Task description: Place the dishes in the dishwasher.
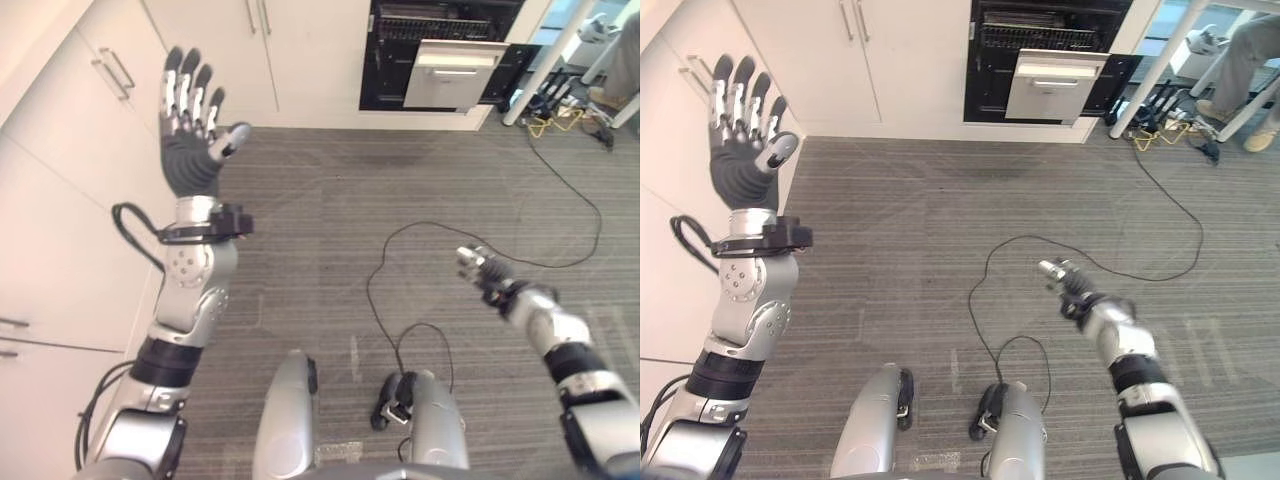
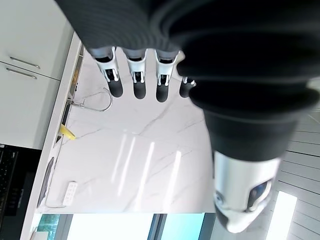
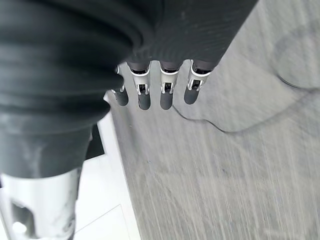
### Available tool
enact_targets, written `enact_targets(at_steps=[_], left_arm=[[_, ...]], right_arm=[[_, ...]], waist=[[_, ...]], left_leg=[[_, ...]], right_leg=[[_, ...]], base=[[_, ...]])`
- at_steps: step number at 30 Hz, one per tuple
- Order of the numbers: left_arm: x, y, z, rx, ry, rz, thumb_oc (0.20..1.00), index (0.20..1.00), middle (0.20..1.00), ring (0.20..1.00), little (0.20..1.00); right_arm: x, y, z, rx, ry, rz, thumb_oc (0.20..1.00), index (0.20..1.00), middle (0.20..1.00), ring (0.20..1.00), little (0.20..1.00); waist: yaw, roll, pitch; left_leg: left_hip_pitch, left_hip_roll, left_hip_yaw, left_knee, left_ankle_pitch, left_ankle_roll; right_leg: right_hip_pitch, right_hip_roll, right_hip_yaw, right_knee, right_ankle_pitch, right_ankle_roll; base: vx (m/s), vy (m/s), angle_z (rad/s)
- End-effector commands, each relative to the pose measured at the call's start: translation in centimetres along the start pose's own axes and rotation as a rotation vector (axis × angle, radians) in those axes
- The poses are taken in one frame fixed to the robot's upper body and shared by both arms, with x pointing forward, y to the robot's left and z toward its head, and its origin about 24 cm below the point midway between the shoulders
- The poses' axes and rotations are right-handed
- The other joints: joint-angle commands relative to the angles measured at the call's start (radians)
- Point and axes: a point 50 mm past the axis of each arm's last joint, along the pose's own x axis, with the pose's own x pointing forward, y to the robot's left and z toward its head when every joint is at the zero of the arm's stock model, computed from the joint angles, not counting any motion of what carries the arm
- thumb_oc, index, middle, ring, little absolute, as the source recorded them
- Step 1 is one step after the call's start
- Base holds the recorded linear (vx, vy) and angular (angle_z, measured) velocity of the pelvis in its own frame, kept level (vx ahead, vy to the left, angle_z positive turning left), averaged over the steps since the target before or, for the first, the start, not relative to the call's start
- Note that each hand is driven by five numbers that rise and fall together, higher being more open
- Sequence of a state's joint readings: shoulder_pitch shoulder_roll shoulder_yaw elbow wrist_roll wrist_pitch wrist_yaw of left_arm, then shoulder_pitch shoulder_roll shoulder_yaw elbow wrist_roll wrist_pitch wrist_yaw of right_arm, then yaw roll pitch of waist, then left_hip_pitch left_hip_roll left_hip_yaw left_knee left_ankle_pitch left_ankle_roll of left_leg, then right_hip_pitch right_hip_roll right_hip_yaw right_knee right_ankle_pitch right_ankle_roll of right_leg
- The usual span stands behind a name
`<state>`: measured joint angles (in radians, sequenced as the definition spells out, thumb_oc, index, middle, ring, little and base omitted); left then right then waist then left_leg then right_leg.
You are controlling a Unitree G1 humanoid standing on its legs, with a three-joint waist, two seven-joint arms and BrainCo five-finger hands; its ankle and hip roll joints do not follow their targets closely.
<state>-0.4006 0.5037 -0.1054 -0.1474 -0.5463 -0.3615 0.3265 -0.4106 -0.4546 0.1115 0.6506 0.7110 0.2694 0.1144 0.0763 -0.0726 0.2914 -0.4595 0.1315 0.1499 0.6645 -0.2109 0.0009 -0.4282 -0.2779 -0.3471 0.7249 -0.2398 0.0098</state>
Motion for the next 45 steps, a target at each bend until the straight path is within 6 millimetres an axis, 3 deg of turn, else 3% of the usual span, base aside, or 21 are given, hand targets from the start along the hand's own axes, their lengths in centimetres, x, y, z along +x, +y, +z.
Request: enact_targets(at_steps=[1,5,7,12,16,23,35,41,43,45], left_arm=[[0.7,-1.0,3.8,0.01,-0.228,-0.052,1.0,1.0,1.0,1.0,1.0],[-0.9,0.5,3.5,0.063,-0.204,0.022,1.0,1.0,1.0,1.0,1.0],[-2.6,1.8,3.2,0.091,-0.168,0.078,1.0,1.0,1.0,1.0,1.0],[-5.0,3.7,3.1,0.122,-0.138,0.129,1.0,1.0,1.0,1.0,1.0],[-5.6,4.0,3.3,0.15,-0.142,0.126,1.0,1.0,1.0,1.0,1.0],[-6.0,5.2,3.4,0.133,-0.112,0.152,1.0,1.0,1.0,1.0,1.0],[-6.9,5.9,3.1,0.144,-0.043,0.143,1.0,1.0,1.0,1.0,1.0],[-7.8,6.5,2.7,0.181,0.027,0.126,1.0,1.0,1.0,1.0,1.0],[-7.6,6.5,2.7,0.169,0.018,0.123,1.0,1.0,1.0,1.0,1.0],[-6.5,5.8,3.1,0.142,-0.048,0.093,1.0,1.0,1.0,1.0,1.0]], right_arm=[[-0.4,1.9,5.5,0.037,-0.26,0.076,1.0,1.0,1.0,1.0,1.0],[-3.4,3.2,3.3,0.025,-0.359,0.147,1.0,1.0,1.0,1.0,1.0],[-5.2,3.7,2.3,0.003,-0.416,0.173,1.0,1.0,1.0,1.0,1.0],[-8.0,3.6,2.5,-0.054,-0.508,0.216,1.0,1.0,1.0,1.0,1.0],[-10.0,3.9,4.7,-0.126,-0.649,0.227,1.0,1.0,1.0,1.0,1.0],[-11.8,3.9,6.5,-0.188,-0.74,0.216,1.0,1.0,1.0,1.0,1.0],[-12.1,3.4,4.4,-0.212,-0.637,0.231,1.0,1.0,1.0,1.0,1.0],[-12.9,3.7,5.4,-0.212,-0.729,0.266,1.0,1.0,1.0,1.0,1.0],[-12.8,3.9,5.9,-0.216,-0.758,0.269,1.0,1.0,1.0,1.0,1.0],[-12.9,4.4,7.5,-0.258,-0.838,0.253,1.0,1.0,1.0,1.0,1.0]], waist=[[-0.001,0.024,0.011],[-0.045,0.028,-0.045],[-0.072,0.038,-0.089],[-0.1,0.053,-0.17],[-0.11,0.058,-0.215],[-0.118,0.063,-0.233],[-0.119,0.056,-0.239],[-0.111,0.05,-0.231],[-0.101,0.05,-0.203],[-0.086,0.047,-0.136]], left_leg=[[0.132,0.046,0.057,-0.233,0.033,-0.019],[0.288,0.03,0.095,-0.438,0.106,-0.038],[0.388,0.015,0.111,-0.568,0.153,-0.054],[0.498,0.003,0.129,-0.716,0.214,-0.073],[0.538,0.011,0.13,-0.752,0.216,-0.092],[0.581,0.0,0.132,-0.752,0.195,-0.078],[0.61,-0.013,0.137,-0.748,0.183,-0.068],[0.607,-0.029,0.127,-0.739,0.178,-0.055],[0.567,-0.036,0.096,-0.643,0.147,-0.048],[0.464,-0.023,0.065,-0.476,0.105,-0.059]], right_leg=[[0.029,-0.035,0.05,-0.052,-0.005,0.072],[0.218,0.033,0.021,-0.315,0.049,0.081],[0.337,0.078,0.012,-0.475,0.084,0.091],[0.468,0.099,0.0,-0.64,0.149,0.1],[0.542,0.093,-0.015,-0.763,0.211,0.118],[0.552,0.073,-0.015,-0.735,0.202,0.13],[0.574,0.069,-0.016,-0.726,0.202,0.139],[0.558,0.08,-0.001,-0.673,0.191,0.133],[0.514,0.079,0.01,-0.558,0.174,0.119],[0.437,0.058,0.015,-0.423,0.128,0.093]], base=[[0.05,0.017,-0.04],[0.18,0.062,-0.18],[0.24,0.075,-0.23],[0.16,0.043,-0.14],[0.11,-0.014,-0.02],[0.08,-0.015,-0.05],[0.11,-0.026,-0.03],[0.19,-0.025,0.01],[0.16,-0.033,0.04],[-0.1,-0.067,0.19]])
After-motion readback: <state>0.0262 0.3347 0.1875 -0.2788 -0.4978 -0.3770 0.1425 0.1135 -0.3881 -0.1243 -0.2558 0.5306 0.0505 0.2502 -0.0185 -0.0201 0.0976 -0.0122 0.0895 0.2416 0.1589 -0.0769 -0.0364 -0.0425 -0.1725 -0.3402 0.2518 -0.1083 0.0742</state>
